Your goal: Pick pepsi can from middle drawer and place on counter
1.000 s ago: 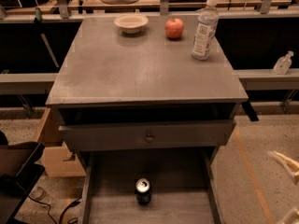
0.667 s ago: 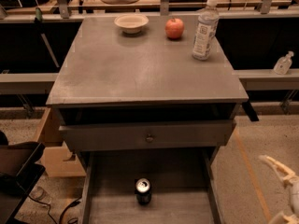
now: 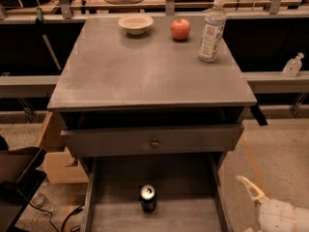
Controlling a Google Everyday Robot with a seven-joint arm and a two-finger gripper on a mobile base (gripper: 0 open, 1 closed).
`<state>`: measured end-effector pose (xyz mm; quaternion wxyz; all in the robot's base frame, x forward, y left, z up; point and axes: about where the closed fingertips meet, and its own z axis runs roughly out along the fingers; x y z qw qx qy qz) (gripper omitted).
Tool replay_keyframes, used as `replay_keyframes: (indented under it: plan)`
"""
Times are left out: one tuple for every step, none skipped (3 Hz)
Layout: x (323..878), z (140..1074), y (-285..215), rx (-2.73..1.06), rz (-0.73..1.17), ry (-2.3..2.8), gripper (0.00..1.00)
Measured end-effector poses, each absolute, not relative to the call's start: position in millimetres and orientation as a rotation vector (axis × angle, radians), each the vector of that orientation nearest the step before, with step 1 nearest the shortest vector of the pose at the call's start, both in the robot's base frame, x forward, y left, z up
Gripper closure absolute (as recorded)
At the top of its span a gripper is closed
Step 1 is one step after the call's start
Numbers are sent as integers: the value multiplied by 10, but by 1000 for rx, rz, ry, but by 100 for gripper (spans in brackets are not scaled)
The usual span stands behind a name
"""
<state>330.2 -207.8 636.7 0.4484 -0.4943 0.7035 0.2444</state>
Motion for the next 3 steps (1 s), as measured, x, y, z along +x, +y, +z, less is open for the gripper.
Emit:
replay_keyframes:
  plan:
    - [3419,5947,-1794,-1171,676,1710,0]
    - [3531,5640,-1533,-1118,734,1673,0]
    - [3530,5640,-1529,-1119,734,1672,0]
